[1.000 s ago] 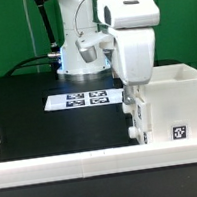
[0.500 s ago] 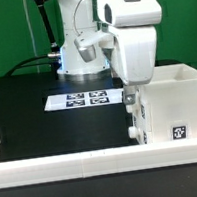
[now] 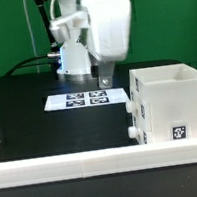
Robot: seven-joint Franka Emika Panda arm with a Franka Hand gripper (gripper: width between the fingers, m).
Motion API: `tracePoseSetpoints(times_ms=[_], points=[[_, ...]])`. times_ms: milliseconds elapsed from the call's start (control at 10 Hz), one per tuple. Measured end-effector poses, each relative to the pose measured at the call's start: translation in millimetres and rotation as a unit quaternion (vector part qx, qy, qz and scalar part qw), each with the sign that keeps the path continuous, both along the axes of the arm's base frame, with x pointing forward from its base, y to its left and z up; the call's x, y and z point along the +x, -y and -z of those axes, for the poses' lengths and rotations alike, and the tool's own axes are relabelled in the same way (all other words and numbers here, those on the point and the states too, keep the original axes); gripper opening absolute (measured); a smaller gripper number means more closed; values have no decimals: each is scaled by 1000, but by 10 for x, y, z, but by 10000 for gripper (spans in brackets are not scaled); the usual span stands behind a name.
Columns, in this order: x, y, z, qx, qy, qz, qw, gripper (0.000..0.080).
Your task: Assemble drawer
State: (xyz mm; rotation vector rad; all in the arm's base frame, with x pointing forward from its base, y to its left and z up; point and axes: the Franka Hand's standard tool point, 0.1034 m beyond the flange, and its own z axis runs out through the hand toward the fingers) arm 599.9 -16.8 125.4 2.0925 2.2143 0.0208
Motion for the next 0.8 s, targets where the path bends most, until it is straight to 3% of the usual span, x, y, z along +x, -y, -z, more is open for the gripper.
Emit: tracePoseSetpoints(times_ms=[800], points=[[-30,-17,53,0,-9,-1,1000,648]])
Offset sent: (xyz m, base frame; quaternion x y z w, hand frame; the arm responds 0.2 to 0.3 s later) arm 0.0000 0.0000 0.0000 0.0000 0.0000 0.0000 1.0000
